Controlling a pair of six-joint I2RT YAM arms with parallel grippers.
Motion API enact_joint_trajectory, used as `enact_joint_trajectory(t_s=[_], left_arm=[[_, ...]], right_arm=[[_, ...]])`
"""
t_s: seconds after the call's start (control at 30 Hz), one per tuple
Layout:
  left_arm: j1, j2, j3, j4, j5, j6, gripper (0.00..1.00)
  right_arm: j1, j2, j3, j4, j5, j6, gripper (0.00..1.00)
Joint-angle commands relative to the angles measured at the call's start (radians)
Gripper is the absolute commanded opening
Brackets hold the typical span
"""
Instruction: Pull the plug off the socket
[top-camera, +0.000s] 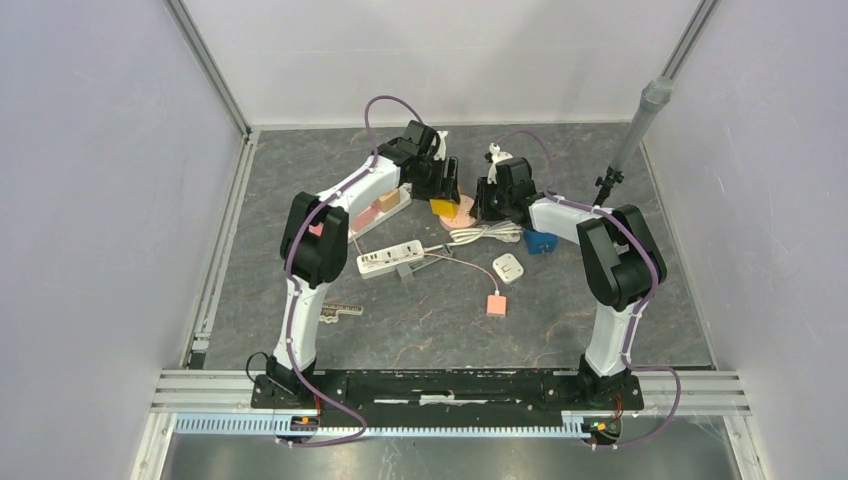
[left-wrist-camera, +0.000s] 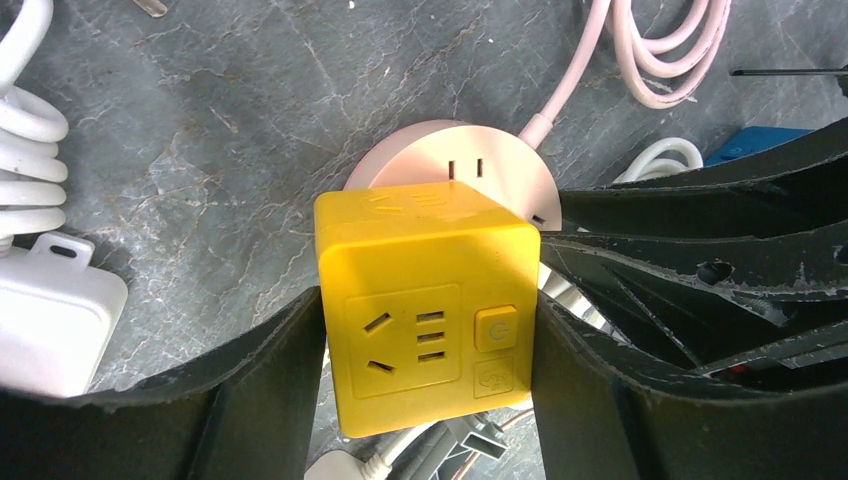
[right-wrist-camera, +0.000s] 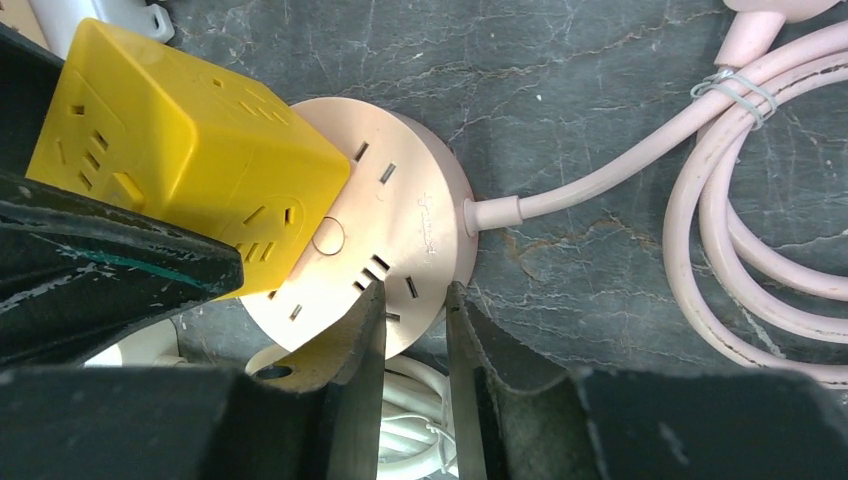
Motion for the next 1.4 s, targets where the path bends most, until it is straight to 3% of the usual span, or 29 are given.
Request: enact_joint_trajectory(t_s=[0.0,0.17,0.3,0.43,0.57,0.67,0.8,0.97,1.1,1.23,1.37], left_arm=[[-0.032,-0.058,0.029,-0.063,0.005,-0.021,0.24],[-0.089,-0.036,0.060,-0.137,-0.141,0.045,0.25],[-0.074,-0.045,0.077,-0.149,-0.019,0.041,0.25],[-0.045,-0.063,0.088,-0.107,0.193,0.006,0.25],[-0.041,-0.078,0.083,-0.066,0.242,-0.029,0.25],[-0.044,-0.078,0.070,-0.066,0.140,-0.038,0.25],[-0.073,-0.062,0.079,-0.113,-0.148,-0.086,0.23],[-0.127,-0.002,0.195,-0.232,-0.256,-0.049,0.23],[-0.116,-0.020,0.188,-0.228,-0.197,-0.017,0.23],[-0.071,-0.035,0.177,-0.166,0.052,-0.042,0.21],[-0.049,-0.031,0.153,-0.120,0.106,-0.111,0.20]], right_arm=[[0.010,0.040,-0.063,-0.138,0.033,-0.015,0.31],[0.010,0.034,-0.079,-0.134,0.038,-0.018,0.31],[0.007,0.035,-0.077,-0.139,0.043,-0.024,0.31],[0.005,0.034,-0.078,-0.139,0.034,-0.030,0.31],[0.005,0.029,-0.085,-0.123,0.028,-0.037,0.30],[0.008,0.028,-0.088,-0.118,0.031,-0.050,0.30],[0.018,0.026,-0.088,-0.114,0.043,-0.066,0.30],[0.018,0.031,-0.084,-0.121,0.061,-0.065,0.29],[0.019,0.034,-0.083,-0.123,0.063,-0.063,0.28],[0.018,0.040,-0.083,-0.121,0.052,-0.067,0.27],[0.019,0.035,-0.091,-0.085,-0.007,-0.095,0.29]])
